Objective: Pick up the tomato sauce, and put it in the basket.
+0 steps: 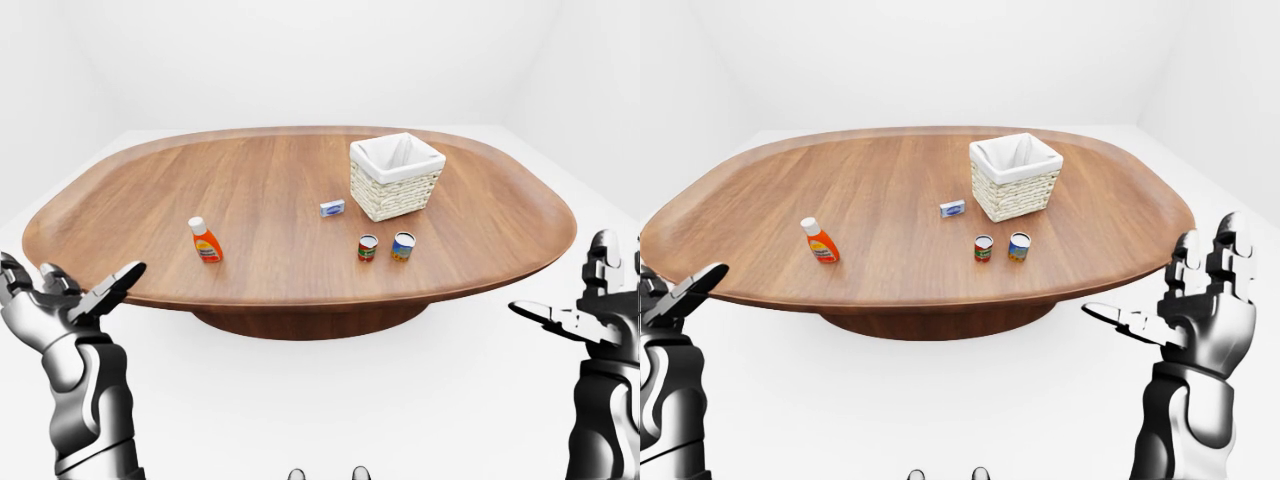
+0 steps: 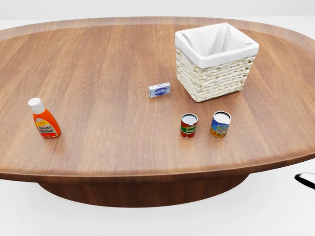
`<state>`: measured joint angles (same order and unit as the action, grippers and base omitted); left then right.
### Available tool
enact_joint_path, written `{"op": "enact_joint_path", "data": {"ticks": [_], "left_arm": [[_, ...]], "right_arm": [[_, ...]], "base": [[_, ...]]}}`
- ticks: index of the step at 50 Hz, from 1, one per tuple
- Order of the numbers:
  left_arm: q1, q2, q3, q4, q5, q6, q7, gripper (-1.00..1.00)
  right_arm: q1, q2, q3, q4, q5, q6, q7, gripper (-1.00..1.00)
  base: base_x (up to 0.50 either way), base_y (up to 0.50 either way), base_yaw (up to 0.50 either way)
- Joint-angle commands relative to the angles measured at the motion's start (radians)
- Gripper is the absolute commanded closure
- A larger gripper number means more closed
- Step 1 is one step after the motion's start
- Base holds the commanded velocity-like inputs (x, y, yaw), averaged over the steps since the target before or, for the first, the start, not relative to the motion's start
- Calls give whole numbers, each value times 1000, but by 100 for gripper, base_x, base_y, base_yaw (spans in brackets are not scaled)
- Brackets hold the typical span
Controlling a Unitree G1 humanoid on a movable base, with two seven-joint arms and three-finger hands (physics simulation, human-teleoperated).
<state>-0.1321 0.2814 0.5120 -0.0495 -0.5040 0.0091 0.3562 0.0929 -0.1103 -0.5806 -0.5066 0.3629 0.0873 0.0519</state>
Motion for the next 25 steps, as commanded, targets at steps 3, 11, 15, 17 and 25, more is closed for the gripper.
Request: {"op": "enact_joint_path", "data": {"ticks": [3, 11, 15, 17, 25], "left_arm": [[-1, 15, 25, 11, -34, -26, 42, -100], [-3, 17, 18, 14, -30, -28, 47, -100], [-4, 17, 15, 21, -26, -32, 47, -100], [-5, 15, 12, 25, -25, -37, 44, -100], [-5, 13, 5, 29, -19, -42, 44, -100]], "right_arm": [[5, -8, -42, -3, 42, 0, 4, -100], [4, -8, -27, 7, 36, 0, 5, -100], [4, -10, -25, 11, 38, 0, 8, -100], [4, -9, -25, 14, 38, 0, 9, -100], [5, -8, -22, 9, 36, 0, 12, -100]], "base": [[0, 0, 0], [0, -12, 0], [0, -29, 0], [0, -34, 0], [0, -37, 0]]}}
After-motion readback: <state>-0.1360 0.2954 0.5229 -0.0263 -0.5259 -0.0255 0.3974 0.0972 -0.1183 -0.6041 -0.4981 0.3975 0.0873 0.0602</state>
